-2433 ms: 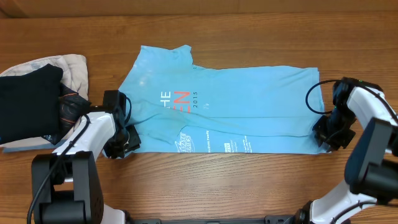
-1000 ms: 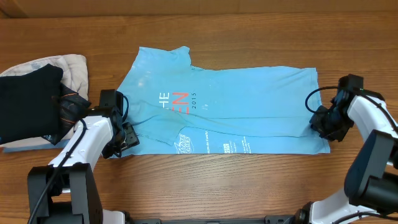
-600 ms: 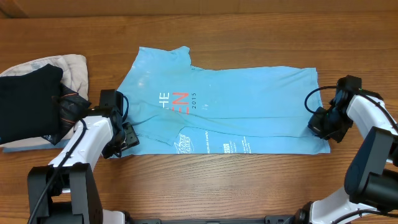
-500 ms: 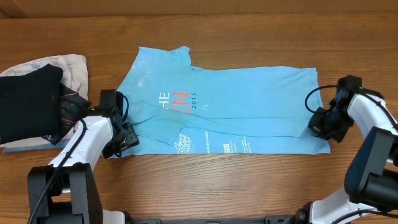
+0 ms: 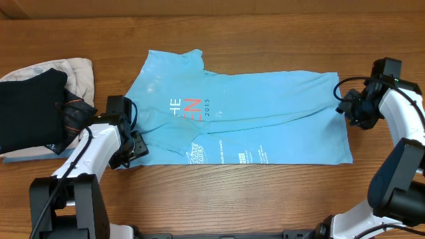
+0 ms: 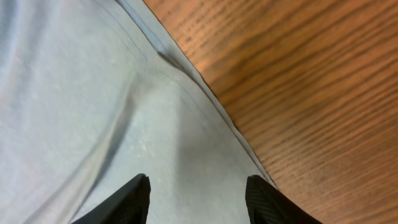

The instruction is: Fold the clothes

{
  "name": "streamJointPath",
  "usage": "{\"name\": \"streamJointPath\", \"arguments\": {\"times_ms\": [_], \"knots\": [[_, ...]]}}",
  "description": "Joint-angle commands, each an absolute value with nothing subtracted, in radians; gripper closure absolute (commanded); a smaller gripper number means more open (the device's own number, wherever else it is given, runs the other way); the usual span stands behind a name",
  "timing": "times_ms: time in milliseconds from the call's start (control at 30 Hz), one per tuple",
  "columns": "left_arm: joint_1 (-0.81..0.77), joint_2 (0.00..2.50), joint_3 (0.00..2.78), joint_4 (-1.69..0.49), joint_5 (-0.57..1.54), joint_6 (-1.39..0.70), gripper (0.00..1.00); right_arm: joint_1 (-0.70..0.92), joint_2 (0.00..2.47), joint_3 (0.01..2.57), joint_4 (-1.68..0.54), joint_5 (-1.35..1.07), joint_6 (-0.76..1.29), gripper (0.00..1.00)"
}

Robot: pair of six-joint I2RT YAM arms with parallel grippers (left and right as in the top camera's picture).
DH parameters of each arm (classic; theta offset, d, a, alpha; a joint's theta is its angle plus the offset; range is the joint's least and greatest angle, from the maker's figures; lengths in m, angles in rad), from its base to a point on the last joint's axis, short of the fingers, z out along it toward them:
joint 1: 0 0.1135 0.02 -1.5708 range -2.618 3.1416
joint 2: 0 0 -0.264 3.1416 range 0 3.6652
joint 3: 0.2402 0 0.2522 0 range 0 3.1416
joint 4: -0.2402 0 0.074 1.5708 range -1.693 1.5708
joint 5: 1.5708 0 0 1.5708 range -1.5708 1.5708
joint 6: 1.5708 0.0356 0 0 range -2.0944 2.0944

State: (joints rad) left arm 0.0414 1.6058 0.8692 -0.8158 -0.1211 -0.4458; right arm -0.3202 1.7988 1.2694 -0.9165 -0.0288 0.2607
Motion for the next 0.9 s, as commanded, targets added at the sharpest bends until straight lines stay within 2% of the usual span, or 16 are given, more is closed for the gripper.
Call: {"name": "streamJointPath", "arguments": {"times_ms": [0,233,367,500,633,700,767,800,867], "knots": [[0.046,1.588,0.86,-0.813,-0.138,-0.444,0.37,-0.321,1.796,1.281,-0.949,-0.023,0.261,0.47],[0.046,1.588,0.86,-0.801,-0.138,-0.425,0.38,-0.321,1.796,1.25,-1.065,-0.006,0.262,0.46],[0.046,1.588,0.86,-0.799,-0.138,-0.426,0.38,-0.321,1.796,1.164,-1.027,0.009,0.262,0.46],[0.046,1.588,0.86,-0.8,-0.138,-0.426,0.38,-0.321,1.796,1.07,-0.932,0.009,0.262,0.41],[0.046,1.588,0.86,-0.807,-0.138,-0.426,0.38,-0.321,1.796,1.002,-0.879,0.005,0.262,0.43],[0.046,1.588,0.859,-0.819,-0.138,-0.426,0.37,-0.321,1.796,0.982,-0.881,0.005,0.262,0.55],[0.046,1.588,0.854,-0.83,-0.138,-0.426,0.38,-0.321,1.796,0.966,-0.902,0.006,0.262,0.78],[0.046,1.588,0.852,-0.837,-0.138,-0.426,0.39,-0.321,1.796,0.962,-0.916,0.006,0.263,0.84],[0.046,1.588,0.852,-0.863,-0.139,-0.426,0.42,-0.322,1.796,0.961,-0.952,0.03,0.305,0.9]]}}
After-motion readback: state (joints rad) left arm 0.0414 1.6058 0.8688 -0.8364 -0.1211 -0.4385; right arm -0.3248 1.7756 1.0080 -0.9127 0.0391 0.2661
